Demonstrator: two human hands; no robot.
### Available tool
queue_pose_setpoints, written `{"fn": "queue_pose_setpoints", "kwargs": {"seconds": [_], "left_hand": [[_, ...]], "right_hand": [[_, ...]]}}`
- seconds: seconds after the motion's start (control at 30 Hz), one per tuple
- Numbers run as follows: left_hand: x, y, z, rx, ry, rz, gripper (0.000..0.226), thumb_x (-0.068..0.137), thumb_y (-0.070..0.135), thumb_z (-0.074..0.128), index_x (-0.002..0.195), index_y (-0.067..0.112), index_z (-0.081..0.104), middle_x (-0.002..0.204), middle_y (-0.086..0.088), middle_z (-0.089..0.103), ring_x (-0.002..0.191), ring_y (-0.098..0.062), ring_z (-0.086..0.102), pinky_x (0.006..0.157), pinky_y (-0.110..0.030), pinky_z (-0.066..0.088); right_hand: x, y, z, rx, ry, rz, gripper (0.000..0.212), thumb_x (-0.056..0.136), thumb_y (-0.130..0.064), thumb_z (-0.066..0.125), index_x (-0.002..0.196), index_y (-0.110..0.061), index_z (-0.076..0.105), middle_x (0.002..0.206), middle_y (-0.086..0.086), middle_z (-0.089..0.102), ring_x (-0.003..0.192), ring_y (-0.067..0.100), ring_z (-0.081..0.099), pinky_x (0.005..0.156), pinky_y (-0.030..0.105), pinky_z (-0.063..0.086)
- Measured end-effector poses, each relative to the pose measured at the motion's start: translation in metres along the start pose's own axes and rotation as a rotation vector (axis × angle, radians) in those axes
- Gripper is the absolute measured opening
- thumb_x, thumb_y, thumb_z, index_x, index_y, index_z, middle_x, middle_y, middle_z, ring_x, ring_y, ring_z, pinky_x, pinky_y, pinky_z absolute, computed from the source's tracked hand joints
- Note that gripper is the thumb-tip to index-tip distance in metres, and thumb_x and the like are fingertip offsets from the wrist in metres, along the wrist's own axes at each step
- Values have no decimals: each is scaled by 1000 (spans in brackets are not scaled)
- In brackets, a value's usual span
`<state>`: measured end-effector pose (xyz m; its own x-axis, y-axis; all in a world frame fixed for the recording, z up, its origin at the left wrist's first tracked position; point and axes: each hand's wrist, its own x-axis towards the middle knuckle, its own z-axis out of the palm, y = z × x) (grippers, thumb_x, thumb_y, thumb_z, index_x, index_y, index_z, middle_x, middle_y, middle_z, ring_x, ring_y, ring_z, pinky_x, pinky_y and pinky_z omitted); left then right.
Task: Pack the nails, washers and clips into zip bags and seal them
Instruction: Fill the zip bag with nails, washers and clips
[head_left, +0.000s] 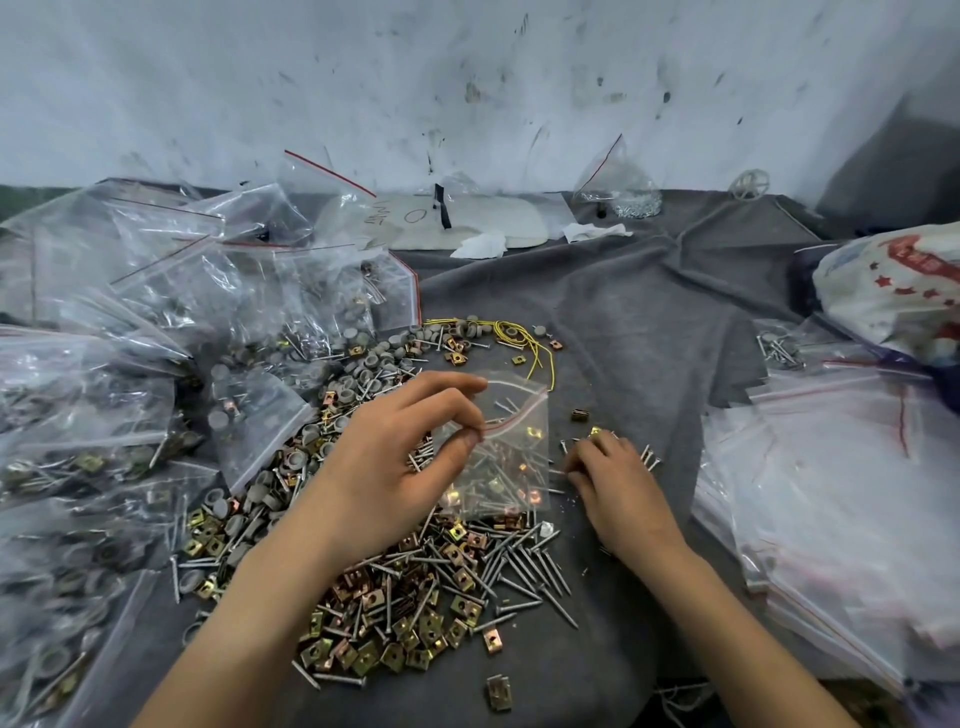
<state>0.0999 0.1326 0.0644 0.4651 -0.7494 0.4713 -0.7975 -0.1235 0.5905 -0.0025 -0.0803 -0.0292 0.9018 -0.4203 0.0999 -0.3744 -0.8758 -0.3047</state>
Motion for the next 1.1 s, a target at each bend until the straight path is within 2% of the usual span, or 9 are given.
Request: {"fn": "queue_pose_setpoints", "kwargs": {"seconds": [0.1,0.27,0.37,0.5,0.6,0.73,0.93,1.03,1.1], "left_hand": [[-2,0,0,-2,2,4,12,88,27,57,89,20,66,122,9,61,113,2,56,95,-19,44],[-4,2,-1,7,3,1,9,87,23,58,88,20,66,123,8,61,114,0,56,97,-17,44],[-3,3,-1,6,2,9,8,86,20,59,88,20,67,122,8,62,113,-1,57,96,-15,42],[-4,4,-1,-6,-9,31,17,88,29,54,88,18,67,123,7,62,112,-1,58,95,-15,42],[-5,3,-2,-14,-8,29,19,88,32,51,89,21,67,123,8,62,111,0,58,94,-15,42],[-8,-1,-4,-10,33,-4,13,88,29,56,89,21,66,124,10,61,114,2,56,97,-15,42],[-7,-4,-9,24,89,-41,10,86,22,58,88,18,67,123,14,61,114,3,56,97,-21,45],[-6,-5,-17,46,161,-57,19,86,30,55,89,16,67,120,20,58,110,10,55,94,-11,41],[-4,-5,-22,50,213,-64,20,86,32,52,90,17,66,119,18,59,110,7,56,95,-16,43]], "right_hand": [[3,-9,-17,301,109,59,5,95,-8,51,95,-11,55,96,5,58,92,23,54,80,32,41],[6,-42,-73,745,234,-31,28,92,0,54,81,-26,53,74,-6,61,63,-2,56,61,9,42],[1,-65,-106,666,280,-246,19,90,-2,58,85,-21,58,75,-7,60,66,6,53,61,12,41],[0,-84,-122,259,207,-439,7,91,-7,58,93,-13,61,89,-6,55,75,8,47,70,21,39],[0,-81,-118,247,172,-446,12,91,-13,60,101,-16,64,100,-8,51,71,4,46,70,19,39],[-2,-57,-110,445,389,-290,18,86,-9,67,102,-18,66,94,-5,60,69,7,54,67,9,40],[-9,-8,-72,210,-39,135,8,87,-13,66,94,-13,70,83,0,67,77,16,59,65,19,35],[-24,-24,-54,313,-127,34,8,85,-14,67,91,-15,72,79,-5,66,73,9,58,63,8,36],[-31,-43,-35,298,-210,-128,11,86,-18,67,96,-17,72,88,-5,67,84,8,59,72,6,36]]}}
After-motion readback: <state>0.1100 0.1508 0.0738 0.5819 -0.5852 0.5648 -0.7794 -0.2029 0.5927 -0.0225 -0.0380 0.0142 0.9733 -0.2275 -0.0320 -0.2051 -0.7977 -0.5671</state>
